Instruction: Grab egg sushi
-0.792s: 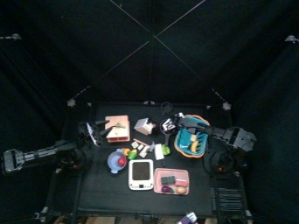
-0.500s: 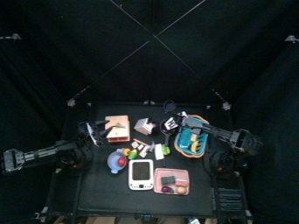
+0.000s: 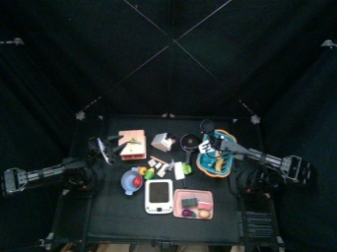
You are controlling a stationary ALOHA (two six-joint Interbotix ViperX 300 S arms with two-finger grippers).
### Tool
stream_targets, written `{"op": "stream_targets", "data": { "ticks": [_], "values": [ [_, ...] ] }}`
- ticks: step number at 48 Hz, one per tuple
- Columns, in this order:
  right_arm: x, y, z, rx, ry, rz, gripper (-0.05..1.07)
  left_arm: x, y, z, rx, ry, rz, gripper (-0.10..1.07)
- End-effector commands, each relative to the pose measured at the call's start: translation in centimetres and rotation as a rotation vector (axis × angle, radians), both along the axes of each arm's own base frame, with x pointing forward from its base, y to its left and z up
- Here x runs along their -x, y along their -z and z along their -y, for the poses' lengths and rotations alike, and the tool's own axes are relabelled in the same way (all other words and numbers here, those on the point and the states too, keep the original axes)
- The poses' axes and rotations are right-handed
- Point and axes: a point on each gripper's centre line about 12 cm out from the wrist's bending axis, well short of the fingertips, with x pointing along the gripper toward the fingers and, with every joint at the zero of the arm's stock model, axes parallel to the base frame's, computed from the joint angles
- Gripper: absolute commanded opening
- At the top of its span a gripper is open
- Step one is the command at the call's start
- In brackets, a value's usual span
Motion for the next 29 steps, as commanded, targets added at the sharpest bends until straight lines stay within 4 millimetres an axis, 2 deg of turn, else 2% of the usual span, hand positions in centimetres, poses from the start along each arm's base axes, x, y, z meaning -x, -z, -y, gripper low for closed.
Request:
{"op": "stream_targets", "data": {
  "ticks": [1, 12, 29],
  "values": [
    [1.8, -0.3, -0.6, -0.001, 0.051, 0.037, 0.89, -0.2, -0.6, 0.0, -0.011, 0.002, 0.013, 0.86],
    [4.7, 1.4, -1.3, -0.031, 0.132, 0.033, 0.89, -0.2, -0.7, 0.0, -0.013, 0.002, 0.014, 0.86],
    [5.3, 4.7, -0.8, -0.111, 0.188, -0.059, 0.89, -0.2, -0.7, -0.1, -0.014, 0.002, 0.015, 0.86]
  ]
}}
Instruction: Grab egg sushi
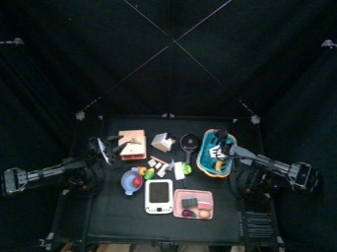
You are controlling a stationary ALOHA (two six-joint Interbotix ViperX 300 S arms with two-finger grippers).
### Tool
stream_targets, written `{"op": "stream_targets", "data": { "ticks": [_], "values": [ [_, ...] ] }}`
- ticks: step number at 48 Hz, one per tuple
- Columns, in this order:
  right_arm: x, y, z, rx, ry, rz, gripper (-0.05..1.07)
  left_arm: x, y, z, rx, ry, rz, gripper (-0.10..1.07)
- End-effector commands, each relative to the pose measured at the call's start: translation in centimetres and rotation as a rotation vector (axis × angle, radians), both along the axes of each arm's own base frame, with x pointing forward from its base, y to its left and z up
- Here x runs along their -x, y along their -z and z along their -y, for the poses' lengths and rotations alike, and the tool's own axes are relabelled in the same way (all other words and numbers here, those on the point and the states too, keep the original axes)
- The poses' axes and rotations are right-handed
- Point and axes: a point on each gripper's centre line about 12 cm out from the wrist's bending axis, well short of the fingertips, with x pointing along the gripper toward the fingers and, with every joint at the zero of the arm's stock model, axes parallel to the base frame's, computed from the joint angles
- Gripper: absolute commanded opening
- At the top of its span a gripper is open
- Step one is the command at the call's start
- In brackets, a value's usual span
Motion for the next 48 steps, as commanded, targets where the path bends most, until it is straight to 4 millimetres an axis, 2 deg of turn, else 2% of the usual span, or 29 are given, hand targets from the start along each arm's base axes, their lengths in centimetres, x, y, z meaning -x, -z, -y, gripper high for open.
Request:
{"op": "stream_targets", "data": {
  "ticks": [1, 28, 48],
  "values": [
    [-0.2, 0.2, 0.5, -0.006, 0.014, -0.007, 0.89, -0.2, -0.8, -0.1, -0.013, 0.001, 0.019, 0.86],
    [0.8, 3.7, 1.7, -0.103, 0.087, -0.139, 0.88, -0.2, -0.8, -0.1, -0.013, 0.002, 0.017, 0.86],
    [0.7, 5.3, 2.5, -0.121, 0.104, -0.151, 0.89, -0.2, -0.7, -0.1, -0.013, 0.002, 0.016, 0.86]
  ]
}}
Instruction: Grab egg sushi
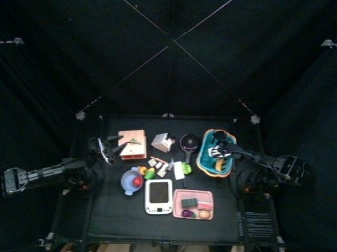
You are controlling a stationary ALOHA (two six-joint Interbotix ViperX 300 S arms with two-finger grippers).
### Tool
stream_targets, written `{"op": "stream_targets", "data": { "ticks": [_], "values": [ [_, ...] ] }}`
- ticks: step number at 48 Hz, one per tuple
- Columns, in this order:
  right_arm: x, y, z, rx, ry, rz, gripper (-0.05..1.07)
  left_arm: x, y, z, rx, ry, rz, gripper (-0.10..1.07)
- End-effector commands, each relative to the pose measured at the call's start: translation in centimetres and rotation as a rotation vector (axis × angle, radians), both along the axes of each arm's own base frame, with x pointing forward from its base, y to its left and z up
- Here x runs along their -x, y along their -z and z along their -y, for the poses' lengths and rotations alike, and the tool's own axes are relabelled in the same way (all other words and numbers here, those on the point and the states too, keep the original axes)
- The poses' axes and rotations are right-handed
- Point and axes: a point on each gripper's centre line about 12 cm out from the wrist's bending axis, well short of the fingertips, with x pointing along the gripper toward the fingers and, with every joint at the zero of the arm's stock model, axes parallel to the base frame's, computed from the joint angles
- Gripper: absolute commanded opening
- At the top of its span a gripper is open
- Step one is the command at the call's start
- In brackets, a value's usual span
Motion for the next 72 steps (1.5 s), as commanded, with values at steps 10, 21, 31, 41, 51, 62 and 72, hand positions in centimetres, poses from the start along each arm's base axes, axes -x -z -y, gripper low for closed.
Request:
{"op": "stream_targets", "data": {
  "ticks": [10, 21, 31, 41, 51, 62, 72],
  "values": [
    [-0.1, 1.1, 0.6, -0.020, 0.008, -0.028, 0.89, -0.2, -0.8, -0.1, -0.013, 0.002, 0.017, 0.86],
    [-0.5, 1.4, 1.1, -0.012, 0.009, -0.012, 0.88, -0.2, -0.8, -0.1, -0.014, 0.002, 0.019, 0.86],
    [-0.6, 1.4, 1.2, -0.006, 0.007, -0.005, 0.86, -0.2, -0.8, -0.1, -0.014, 0.002, 0.019, 0.86],
    [-0.6, 1.6, 1.1, -0.011, 0.007, -0.013, 0.75, -0.2, -0.8, -0.1, -0.014, 0.002, 0.019, 0.86],
    [-1.0, 1.0, 1.5, 0.005, 0.008, 0.008, 0.67, -0.2, -0.8, -0.1, -0.014, 0.002, 0.019, 0.86],
    [-1.2, -0.9, 1.8, 0.039, 0.011, 0.040, 0.67, -0.2, -0.8, -0.1, -0.014, 0.002, 0.019, 0.86],
    [-0.8, -2.5, 1.3, 0.069, 0.012, 0.069, 0.67, -0.2, -0.8, -0.1, -0.014, 0.002, 0.019, 0.86]
  ]
}}
